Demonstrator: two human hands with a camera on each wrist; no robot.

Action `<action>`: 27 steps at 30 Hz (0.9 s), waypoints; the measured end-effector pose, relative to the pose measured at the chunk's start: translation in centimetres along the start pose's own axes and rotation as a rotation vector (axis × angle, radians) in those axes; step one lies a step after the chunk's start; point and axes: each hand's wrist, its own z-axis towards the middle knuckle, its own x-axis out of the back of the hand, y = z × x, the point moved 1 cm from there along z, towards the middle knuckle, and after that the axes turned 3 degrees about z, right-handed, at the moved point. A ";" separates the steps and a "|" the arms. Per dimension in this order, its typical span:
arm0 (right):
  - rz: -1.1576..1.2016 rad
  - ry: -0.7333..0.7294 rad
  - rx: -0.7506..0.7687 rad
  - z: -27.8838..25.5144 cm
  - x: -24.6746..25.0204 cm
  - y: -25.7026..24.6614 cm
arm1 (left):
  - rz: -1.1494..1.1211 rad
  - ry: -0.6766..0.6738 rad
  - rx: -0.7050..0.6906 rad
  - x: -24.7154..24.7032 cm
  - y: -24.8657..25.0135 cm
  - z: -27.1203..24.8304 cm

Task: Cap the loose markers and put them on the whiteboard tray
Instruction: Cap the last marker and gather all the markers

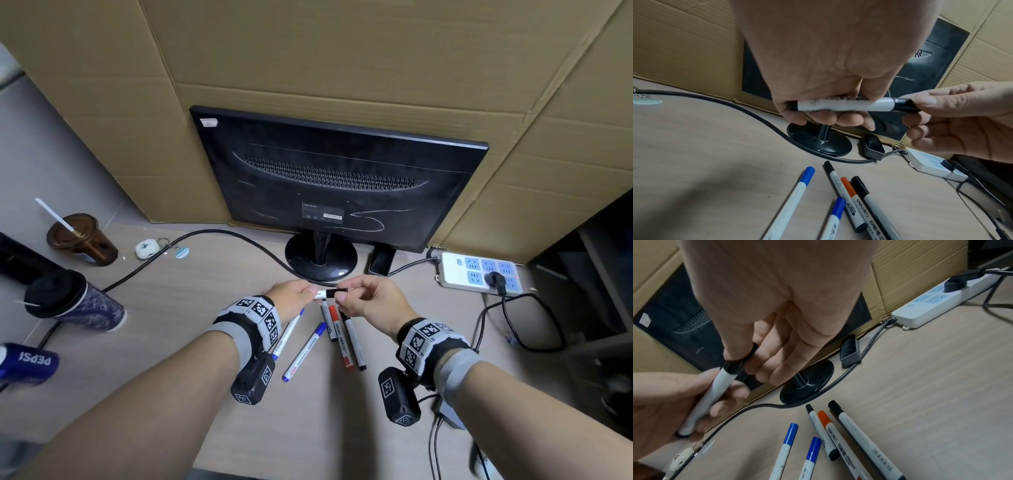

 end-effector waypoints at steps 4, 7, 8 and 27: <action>-0.002 -0.020 -0.027 0.3 0.0 -0.8 | -0.046 -0.037 -0.034 0.6 0.2 0.0; 0.010 -0.013 -0.014 0.4 -0.1 -1.4 | -0.030 -0.010 -0.051 1.1 0.9 -0.3; 0.012 -0.007 -0.011 0.4 -0.1 -1.6 | -0.013 -0.002 -0.057 1.2 0.9 -0.2; -0.050 0.054 -0.008 1.4 -0.6 -1.9 | -0.084 -0.041 -0.169 0.3 0.5 -0.4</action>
